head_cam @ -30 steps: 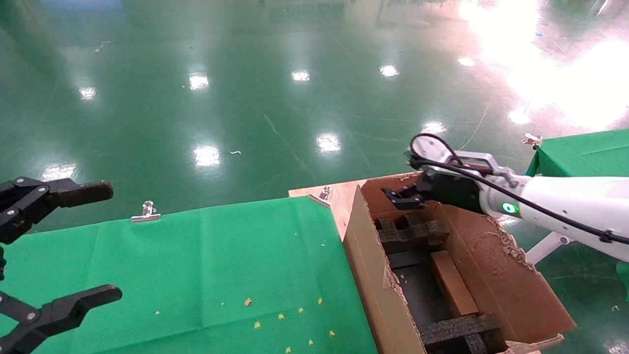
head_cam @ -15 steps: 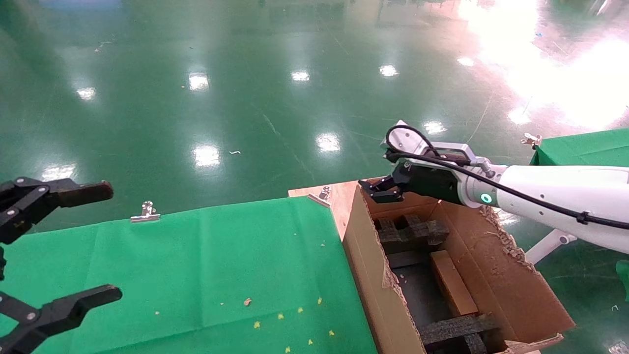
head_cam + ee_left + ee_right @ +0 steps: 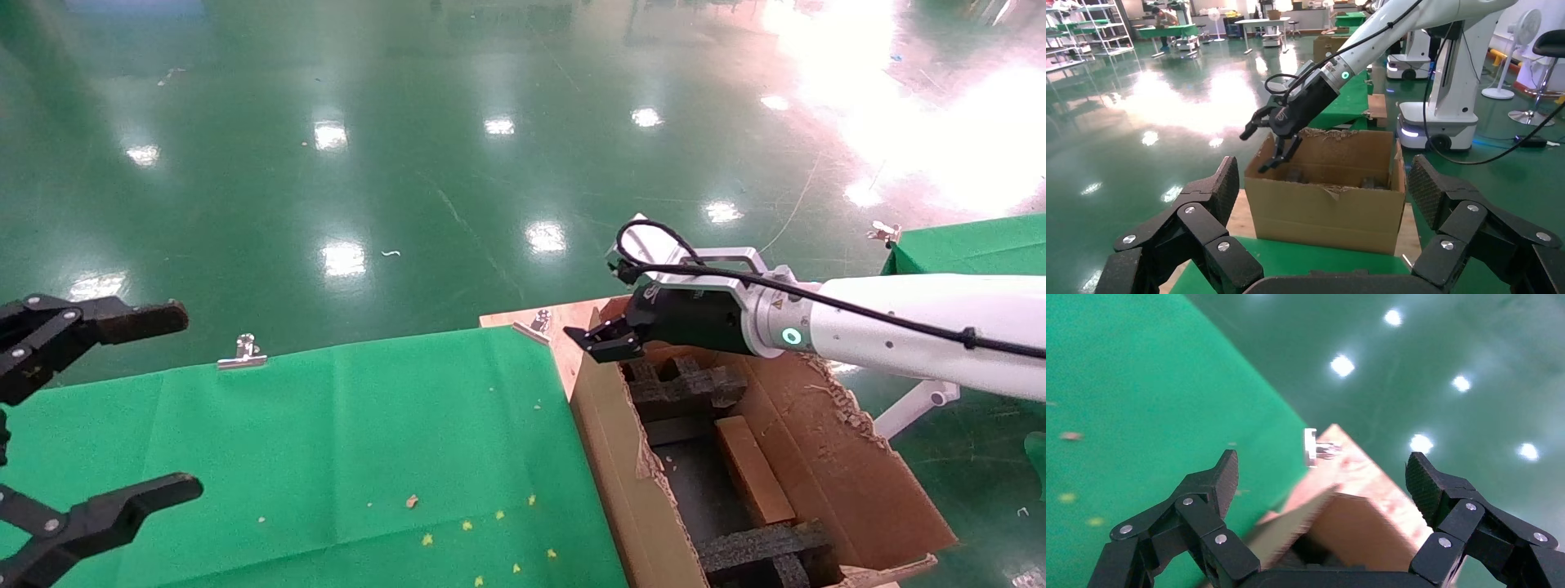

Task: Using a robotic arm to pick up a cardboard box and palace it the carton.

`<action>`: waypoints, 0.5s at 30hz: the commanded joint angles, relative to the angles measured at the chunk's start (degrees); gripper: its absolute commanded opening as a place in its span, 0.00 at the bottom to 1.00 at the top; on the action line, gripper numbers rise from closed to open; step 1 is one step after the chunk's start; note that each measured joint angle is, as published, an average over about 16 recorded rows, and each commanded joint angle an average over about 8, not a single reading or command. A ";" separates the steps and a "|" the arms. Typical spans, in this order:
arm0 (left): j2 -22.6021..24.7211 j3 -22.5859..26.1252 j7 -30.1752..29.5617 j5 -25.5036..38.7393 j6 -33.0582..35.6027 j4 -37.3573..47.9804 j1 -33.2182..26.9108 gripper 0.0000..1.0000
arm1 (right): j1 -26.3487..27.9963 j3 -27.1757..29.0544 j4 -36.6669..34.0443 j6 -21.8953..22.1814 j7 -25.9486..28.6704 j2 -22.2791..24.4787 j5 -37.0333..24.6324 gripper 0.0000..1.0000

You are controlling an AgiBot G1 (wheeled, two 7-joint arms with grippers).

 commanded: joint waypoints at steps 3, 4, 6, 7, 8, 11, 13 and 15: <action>0.00 0.00 0.00 0.00 0.00 0.00 0.00 1.00 | -2.93 5.94 -0.36 -5.13 -2.87 -0.52 3.29 1.00; 0.00 0.00 0.00 0.00 0.00 0.00 0.00 1.00 | -3.66 7.42 -0.45 -6.41 -3.59 -0.65 4.11 1.00; 0.00 0.00 0.00 0.00 0.00 0.00 0.00 1.00 | -5.12 10.39 -0.63 -8.97 -5.02 -0.91 5.76 1.00; 0.00 0.00 0.00 0.00 0.00 0.00 0.00 1.00 | -5.86 11.88 -0.73 -10.26 -5.74 -1.04 6.58 1.00; 0.00 0.00 0.00 0.00 0.00 0.00 0.00 1.00 | -6.62 13.42 -0.82 -11.59 -6.49 -1.17 7.44 1.00; 0.00 0.00 0.00 0.00 0.00 0.00 0.00 1.00 | -8.87 17.99 -1.10 -15.53 -8.69 -1.57 9.96 1.00; 0.00 0.00 0.00 0.00 0.00 0.00 0.00 1.00 | -10.39 21.07 -1.29 -18.20 -10.18 -1.84 11.67 1.00; 0.00 0.00 0.00 0.00 0.00 0.00 0.00 1.00 | -11.95 24.24 -1.48 -20.93 -11.71 -2.11 13.43 1.00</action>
